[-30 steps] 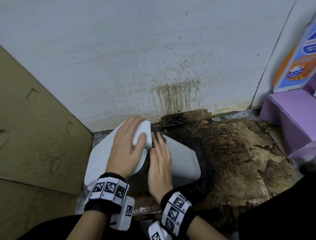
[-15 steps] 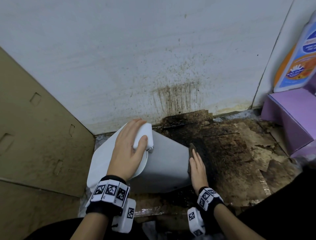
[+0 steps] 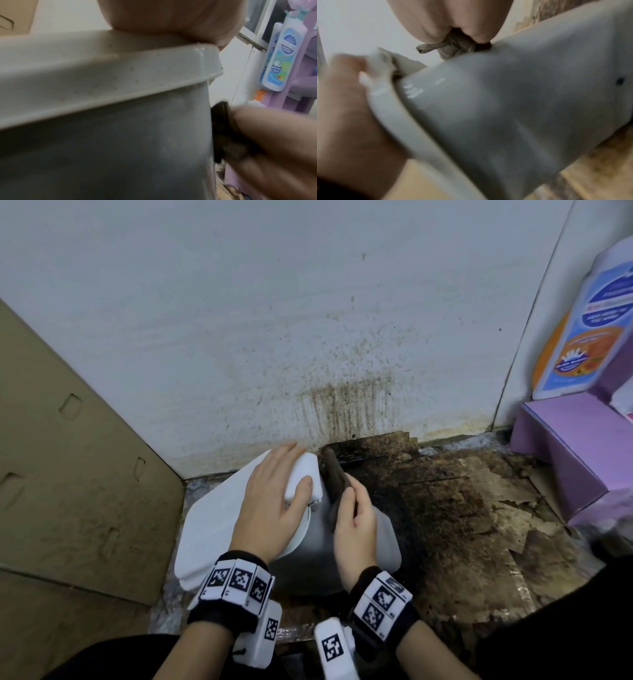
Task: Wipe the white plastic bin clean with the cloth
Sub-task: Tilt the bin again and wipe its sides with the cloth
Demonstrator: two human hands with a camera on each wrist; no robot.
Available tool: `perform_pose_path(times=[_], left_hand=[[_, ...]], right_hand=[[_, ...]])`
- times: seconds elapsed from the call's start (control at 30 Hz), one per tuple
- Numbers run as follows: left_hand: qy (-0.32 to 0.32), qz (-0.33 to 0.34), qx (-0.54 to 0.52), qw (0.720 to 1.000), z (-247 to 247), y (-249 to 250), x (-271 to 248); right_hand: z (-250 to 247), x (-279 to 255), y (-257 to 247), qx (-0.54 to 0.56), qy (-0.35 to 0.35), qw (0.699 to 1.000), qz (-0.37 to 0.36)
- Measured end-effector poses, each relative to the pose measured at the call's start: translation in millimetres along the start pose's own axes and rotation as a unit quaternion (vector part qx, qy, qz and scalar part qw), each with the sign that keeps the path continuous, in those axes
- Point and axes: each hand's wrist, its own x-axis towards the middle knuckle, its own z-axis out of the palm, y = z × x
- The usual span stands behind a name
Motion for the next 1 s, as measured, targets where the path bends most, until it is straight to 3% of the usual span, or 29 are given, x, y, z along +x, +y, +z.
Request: perform_pose_path(times=[0.07, 0.13, 0.33, 0.43, 0.53, 0.7, 0.8, 0.9, 1.0], left_hand=[[-0.014, -0.001, -0.006, 1.0, 5.0, 10.6, 0.8], [-0.023, -0.022, -0.042, 0.999, 10.4, 22.4, 2.6], [-0.019, -0.052, -0.225, 0.973, 21.2, 47.5, 5.8], [0.052, -0.057, -0.247, 0.966, 20.9, 53.4, 4.1], [0.098, -0.096, -0.214, 0.967, 18.6, 46.8, -0.5], [0.106, -0.156, -0.02, 0.982, 12.7, -8.0, -22.3], [0.058, -0.282, 0.057, 0.956, 8.6, -36.3, -37.5], [-0.025, -0.402, 0.002, 0.915, 9.6, -46.4, -48.9], [-0.065, -0.409, -0.091, 0.906, 17.5, -50.0, -53.6]], right_hand=[[2.9, 1.5, -23.2, 0.06, -0.006, 0.998, -0.005], [0.1, 4.5, -39.7, 0.051, -0.035, 0.998, -0.029], [-26.7, 18.3, -52.2, -0.15, -0.09, 0.98, -0.098], [-41.9, 25.7, -53.6, -0.195, -0.103, 0.969, -0.115], [-56.2, 33.6, -54.5, -0.22, -0.112, 0.963, -0.107], [-83.7, 47.8, -58.2, -0.289, -0.089, 0.949, -0.086], [-101.1, 56.4, -59.1, -0.344, -0.077, 0.933, -0.07], [-117.9, 63.5, -58.7, -0.359, -0.062, 0.931, -0.038], [-136.0, 72.7, -56.4, -0.371, -0.055, 0.927, -0.017]])
